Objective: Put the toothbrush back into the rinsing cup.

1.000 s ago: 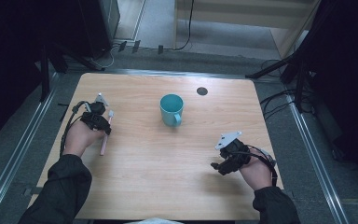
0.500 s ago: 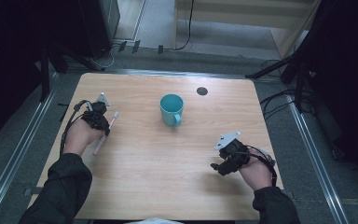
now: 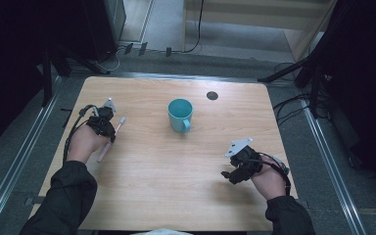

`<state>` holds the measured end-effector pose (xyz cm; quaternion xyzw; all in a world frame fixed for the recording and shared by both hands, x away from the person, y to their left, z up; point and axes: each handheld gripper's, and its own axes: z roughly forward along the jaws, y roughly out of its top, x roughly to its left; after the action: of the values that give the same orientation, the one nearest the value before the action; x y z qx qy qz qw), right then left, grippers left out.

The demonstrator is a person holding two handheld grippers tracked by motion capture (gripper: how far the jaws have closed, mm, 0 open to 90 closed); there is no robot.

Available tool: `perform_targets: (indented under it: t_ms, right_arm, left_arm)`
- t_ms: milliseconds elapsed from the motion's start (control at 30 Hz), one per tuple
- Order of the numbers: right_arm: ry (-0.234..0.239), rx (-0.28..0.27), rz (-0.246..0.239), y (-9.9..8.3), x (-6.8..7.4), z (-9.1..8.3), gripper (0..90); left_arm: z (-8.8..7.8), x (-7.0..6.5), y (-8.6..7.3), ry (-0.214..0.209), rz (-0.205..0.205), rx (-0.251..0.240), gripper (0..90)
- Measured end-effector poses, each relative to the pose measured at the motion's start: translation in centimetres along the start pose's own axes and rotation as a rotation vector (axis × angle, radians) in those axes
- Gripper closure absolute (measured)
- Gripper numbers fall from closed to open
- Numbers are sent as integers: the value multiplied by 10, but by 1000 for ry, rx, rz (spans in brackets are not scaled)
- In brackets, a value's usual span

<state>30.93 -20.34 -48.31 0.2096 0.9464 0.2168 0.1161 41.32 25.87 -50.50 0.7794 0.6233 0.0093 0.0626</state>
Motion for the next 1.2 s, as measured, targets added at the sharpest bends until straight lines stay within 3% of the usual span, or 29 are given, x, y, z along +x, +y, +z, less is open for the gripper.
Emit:
perform_targets:
  t_ms: [500,567,700,1200]
  right_arm:
    - [-2,-1,4,0,0,0,219]
    - [-2,2,1,0,0,0,219]
    - [-2,1,-2,0,0,1,219]
    - [7,2,-8,2,0,2,219]
  left_arm:
    - [-1,1,-1,-23,23,-4,794]
    - [-5,1,-2,-36,25,-30,832]
    - [-6,3,-3,-43,30,-21,836]
    - [-1,1,-3,-29,43,-6,836]
